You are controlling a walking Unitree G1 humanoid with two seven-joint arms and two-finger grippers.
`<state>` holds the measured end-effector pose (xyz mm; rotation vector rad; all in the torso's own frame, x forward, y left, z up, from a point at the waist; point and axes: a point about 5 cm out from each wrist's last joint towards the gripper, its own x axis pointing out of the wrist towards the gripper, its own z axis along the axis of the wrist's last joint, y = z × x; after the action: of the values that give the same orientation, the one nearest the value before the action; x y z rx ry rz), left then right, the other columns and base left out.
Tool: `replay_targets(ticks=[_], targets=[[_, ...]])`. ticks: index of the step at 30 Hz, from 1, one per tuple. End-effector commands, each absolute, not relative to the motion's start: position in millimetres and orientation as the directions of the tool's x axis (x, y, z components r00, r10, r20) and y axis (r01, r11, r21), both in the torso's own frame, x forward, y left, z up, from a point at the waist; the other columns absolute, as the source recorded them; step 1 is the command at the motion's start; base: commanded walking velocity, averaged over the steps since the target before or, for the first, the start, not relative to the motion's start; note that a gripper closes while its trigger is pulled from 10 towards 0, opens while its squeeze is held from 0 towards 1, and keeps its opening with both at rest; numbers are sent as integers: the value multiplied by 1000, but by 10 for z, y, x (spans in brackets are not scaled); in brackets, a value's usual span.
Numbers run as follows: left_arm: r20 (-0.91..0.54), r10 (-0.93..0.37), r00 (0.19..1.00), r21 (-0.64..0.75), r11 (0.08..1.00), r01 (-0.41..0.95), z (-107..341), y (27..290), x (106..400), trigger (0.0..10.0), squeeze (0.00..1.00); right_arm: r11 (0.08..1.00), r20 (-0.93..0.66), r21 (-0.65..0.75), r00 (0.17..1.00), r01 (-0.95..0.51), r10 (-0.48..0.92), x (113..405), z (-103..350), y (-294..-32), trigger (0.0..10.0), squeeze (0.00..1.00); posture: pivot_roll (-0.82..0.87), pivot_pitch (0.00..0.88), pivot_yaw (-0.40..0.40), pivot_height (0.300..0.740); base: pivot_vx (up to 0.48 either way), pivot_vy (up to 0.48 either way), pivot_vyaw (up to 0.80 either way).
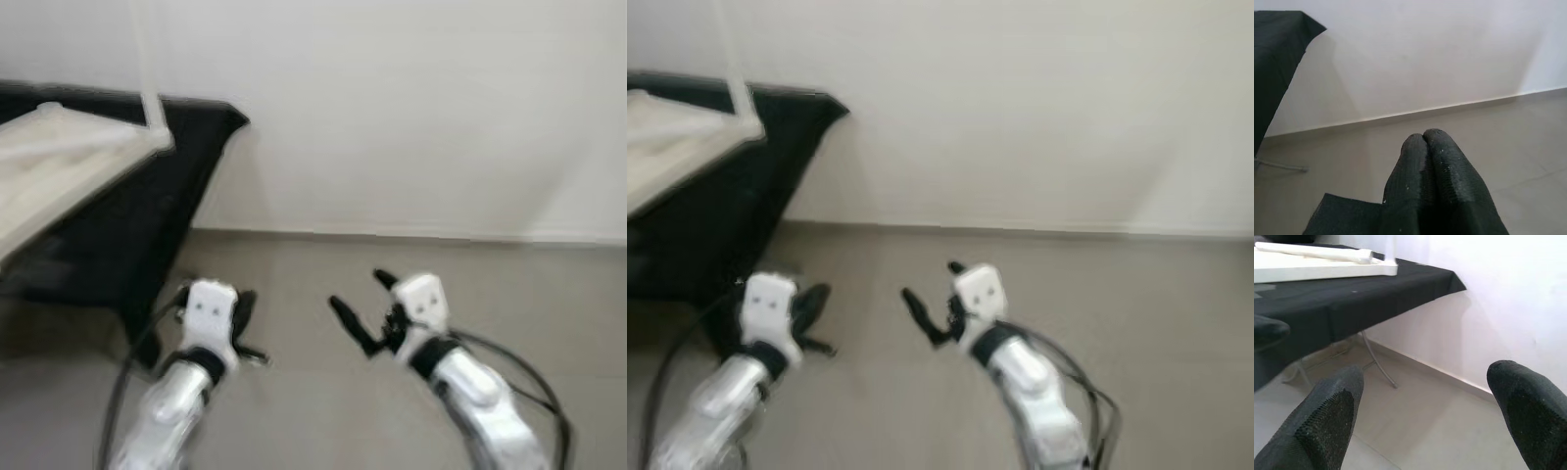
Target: Building children table
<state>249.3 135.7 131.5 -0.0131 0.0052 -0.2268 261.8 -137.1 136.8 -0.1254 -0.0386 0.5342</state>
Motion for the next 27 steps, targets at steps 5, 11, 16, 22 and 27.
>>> replay_targets(ticks=[5,11,16,22,27], targets=[[-64,-220,974,-110,971,212,1195,1377,2468,10000,0,867,-14,-143,877,-477,480,2638,1313,-1429,10000,0,-66,46,-53,740,0,0,0],[-40,-235,971,-112,967,229,1228,1346,2498,10000,0,868,-31,-152,880,-472,474,2662,1301,-1447,10000,0,-74,45,-53,740,163,0,0],[-38,-241,970,-110,965,236,1230,1323,2539,10000,0,879,-13,-95,884,-466,467,2691,1301,-1469,10000,0,-74,46,-57,740,360,0,480],[-36,-254,966,-88,964,251,1245,1307,2554,10000,0,869,-11,-110,875,-482,484,2689,1305,-1450,10000,0,-77,48,-52,740,404,0,533],[-35,-260,965,-80,963,256,1242,1307,2562,10000,0,852,-4,-109,858,-511,514,2671,1307,-1424,10000,0,-76,50,-51,740,405,0,640]])
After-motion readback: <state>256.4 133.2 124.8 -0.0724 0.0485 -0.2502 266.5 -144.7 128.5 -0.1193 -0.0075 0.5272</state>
